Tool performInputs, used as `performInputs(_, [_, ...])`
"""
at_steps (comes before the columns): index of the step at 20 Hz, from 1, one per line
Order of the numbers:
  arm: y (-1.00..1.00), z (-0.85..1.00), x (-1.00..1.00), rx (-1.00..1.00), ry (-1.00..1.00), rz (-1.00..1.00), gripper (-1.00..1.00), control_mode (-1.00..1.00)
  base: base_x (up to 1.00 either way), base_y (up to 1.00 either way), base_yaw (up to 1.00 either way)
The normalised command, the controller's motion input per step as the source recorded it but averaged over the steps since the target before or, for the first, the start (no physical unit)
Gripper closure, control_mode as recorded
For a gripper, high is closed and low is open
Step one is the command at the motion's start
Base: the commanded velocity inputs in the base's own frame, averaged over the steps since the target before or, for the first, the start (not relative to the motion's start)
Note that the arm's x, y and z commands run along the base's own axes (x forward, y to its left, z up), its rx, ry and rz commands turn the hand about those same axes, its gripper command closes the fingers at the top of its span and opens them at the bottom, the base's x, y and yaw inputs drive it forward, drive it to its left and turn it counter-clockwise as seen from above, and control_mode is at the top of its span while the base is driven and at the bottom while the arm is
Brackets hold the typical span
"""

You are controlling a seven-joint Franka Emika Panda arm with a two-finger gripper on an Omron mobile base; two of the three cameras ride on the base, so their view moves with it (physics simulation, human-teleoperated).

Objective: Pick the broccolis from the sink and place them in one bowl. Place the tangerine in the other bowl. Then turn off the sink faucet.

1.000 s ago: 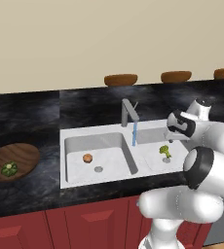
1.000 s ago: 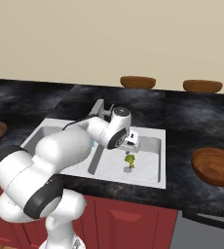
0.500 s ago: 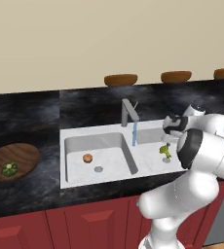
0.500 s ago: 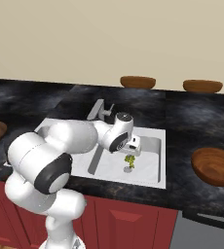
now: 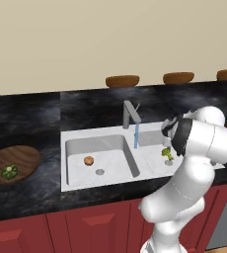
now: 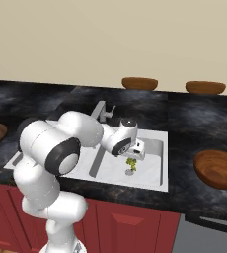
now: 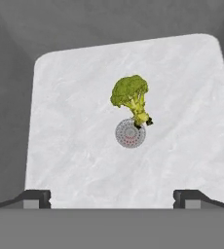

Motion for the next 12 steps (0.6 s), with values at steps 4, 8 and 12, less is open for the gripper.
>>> performInputs(4, [-0.2, -0.19, 0.33, 0.02, 0.0, 0.03, -1.0, -1.0, 0.0, 0.0, 0.0])
performInputs(8, [-0.09, -0.28, 0.28, 0.0, 0.0, 0.03, -1.0, -1.0, 0.0, 0.0, 0.0])
performInputs(12, [0.0, -0.34, 0.35, 0.0, 0.0, 0.02, -1.0, -1.0, 0.0, 0.0, 0.0])
